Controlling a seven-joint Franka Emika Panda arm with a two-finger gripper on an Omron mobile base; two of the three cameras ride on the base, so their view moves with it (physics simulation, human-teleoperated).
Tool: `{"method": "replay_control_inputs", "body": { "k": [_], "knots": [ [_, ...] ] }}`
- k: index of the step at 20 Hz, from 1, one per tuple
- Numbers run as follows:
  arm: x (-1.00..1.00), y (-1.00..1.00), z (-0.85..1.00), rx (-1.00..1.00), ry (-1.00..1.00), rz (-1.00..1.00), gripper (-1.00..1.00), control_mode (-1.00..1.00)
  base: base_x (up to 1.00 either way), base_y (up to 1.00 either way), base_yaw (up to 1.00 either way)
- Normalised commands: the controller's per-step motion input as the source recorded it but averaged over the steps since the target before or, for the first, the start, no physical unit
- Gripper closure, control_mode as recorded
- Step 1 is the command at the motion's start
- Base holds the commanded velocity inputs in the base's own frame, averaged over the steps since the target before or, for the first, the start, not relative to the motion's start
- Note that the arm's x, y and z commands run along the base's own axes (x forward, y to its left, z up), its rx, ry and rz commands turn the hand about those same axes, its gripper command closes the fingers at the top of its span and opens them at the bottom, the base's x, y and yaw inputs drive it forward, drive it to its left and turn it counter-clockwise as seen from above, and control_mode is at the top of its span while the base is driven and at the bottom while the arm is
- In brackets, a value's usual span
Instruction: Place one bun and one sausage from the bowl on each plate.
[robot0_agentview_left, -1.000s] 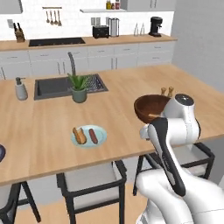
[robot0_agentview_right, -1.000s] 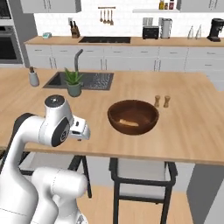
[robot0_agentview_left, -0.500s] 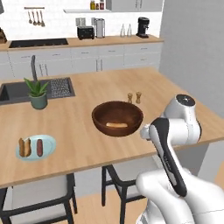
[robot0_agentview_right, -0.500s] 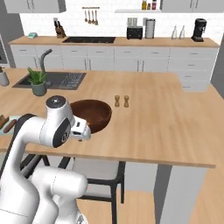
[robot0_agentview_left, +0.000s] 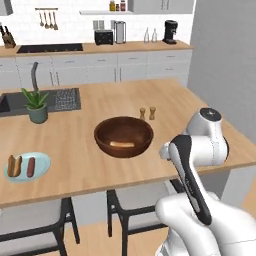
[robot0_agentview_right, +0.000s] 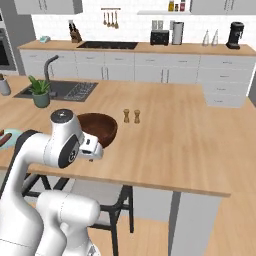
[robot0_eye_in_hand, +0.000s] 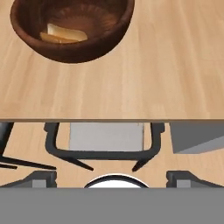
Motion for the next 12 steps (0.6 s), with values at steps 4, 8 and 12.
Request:
{"method": "replay_control_inputs", "body": {
  "k": [4,8,12],
  "knots": [
    [0.0,0.0,0.0,0.0,0.0,0.0,-1.0,1.0,0.2,-0.51,0.24],
    [0.0,0.0,0.0,0.0,0.0,0.0,-1.0,1.0,0.03,0.19,0.12],
    [0.0,0.0,0.0,0.0,0.0,0.0,-1.0,1.0,0.01,0.6,0.03]
  ]
}}
